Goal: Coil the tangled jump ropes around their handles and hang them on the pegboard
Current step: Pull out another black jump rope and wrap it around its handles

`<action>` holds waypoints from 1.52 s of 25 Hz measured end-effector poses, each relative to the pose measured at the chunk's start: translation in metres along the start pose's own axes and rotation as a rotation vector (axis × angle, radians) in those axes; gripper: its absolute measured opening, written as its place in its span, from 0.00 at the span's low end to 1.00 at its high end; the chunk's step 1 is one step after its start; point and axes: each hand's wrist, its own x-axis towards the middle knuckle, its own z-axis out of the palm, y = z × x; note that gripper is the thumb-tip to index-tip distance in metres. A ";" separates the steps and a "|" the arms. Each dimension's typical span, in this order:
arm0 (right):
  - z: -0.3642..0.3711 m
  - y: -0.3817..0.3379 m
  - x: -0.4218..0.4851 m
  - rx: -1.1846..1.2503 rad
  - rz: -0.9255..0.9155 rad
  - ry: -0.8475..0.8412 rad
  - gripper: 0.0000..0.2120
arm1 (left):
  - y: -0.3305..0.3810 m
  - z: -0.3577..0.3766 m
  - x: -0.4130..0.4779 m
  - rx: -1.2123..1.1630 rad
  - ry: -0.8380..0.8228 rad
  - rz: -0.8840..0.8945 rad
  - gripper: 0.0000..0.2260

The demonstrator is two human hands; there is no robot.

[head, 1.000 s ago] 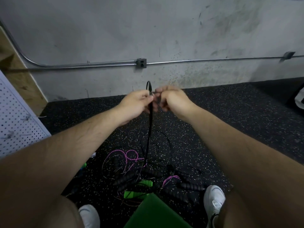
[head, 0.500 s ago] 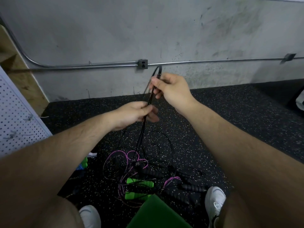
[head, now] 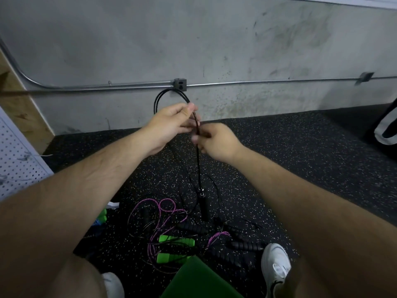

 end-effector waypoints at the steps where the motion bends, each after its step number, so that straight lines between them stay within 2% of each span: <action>1: -0.009 -0.004 0.001 0.031 -0.017 0.051 0.04 | -0.006 -0.003 -0.003 0.077 -0.055 -0.041 0.09; 4: -0.028 -0.013 0.008 0.251 -0.041 0.175 0.07 | -0.028 0.000 -0.018 0.424 -0.300 -0.167 0.12; 5: -0.030 -0.014 0.012 0.340 -0.049 0.205 0.08 | -0.034 0.005 -0.020 0.469 -0.328 -0.185 0.11; 7: -0.031 -0.012 0.013 0.481 -0.050 0.221 0.10 | -0.036 0.013 -0.020 0.425 -0.247 -0.163 0.07; 8: -0.030 -0.009 0.012 0.521 -0.028 0.189 0.11 | -0.032 0.014 -0.019 0.391 -0.184 -0.138 0.06; 10: -0.027 0.000 0.006 0.463 0.032 0.017 0.09 | -0.024 0.010 -0.013 0.363 -0.099 -0.069 0.07; 12: -0.019 0.006 -0.002 0.416 0.037 -0.138 0.08 | -0.018 0.005 -0.011 0.372 -0.097 -0.016 0.08; 13: -0.015 0.008 -0.003 0.438 0.025 -0.132 0.09 | -0.017 0.004 -0.010 0.372 -0.113 -0.008 0.08; 18: -0.013 -0.011 -0.001 0.554 0.076 0.153 0.10 | -0.023 0.005 -0.014 0.303 -0.163 -0.055 0.06; 21: -0.019 -0.021 0.001 0.674 0.071 0.242 0.13 | -0.032 0.006 -0.019 0.406 -0.183 -0.088 0.07; 23: -0.019 -0.020 0.001 0.697 0.066 0.248 0.13 | -0.034 0.007 -0.020 0.423 -0.114 -0.098 0.08; 24: -0.017 -0.018 0.001 0.655 0.082 0.240 0.14 | -0.033 0.007 -0.019 0.433 -0.077 -0.098 0.08; 26: -0.010 -0.008 -0.001 0.384 0.158 0.199 0.16 | -0.029 0.006 -0.017 0.445 -0.010 -0.098 0.09; 29: 0.011 0.002 -0.015 -0.046 0.251 -0.017 0.31 | -0.024 0.006 -0.016 0.479 0.061 -0.092 0.11; 32: 0.035 0.001 -0.041 -0.166 0.282 -0.144 0.44 | -0.021 0.010 -0.019 0.326 0.093 -0.180 0.09; 34: 0.050 0.000 -0.054 -0.309 0.265 -0.103 0.49 | -0.021 0.013 -0.021 0.190 0.122 -0.267 0.09; 36: 0.055 0.003 -0.057 -0.447 0.238 -0.015 0.48 | -0.024 0.014 -0.023 0.069 0.160 -0.348 0.09; 38: 0.049 0.006 -0.057 -0.522 0.192 -0.012 0.39 | -0.029 0.011 -0.027 -0.063 0.186 -0.412 0.09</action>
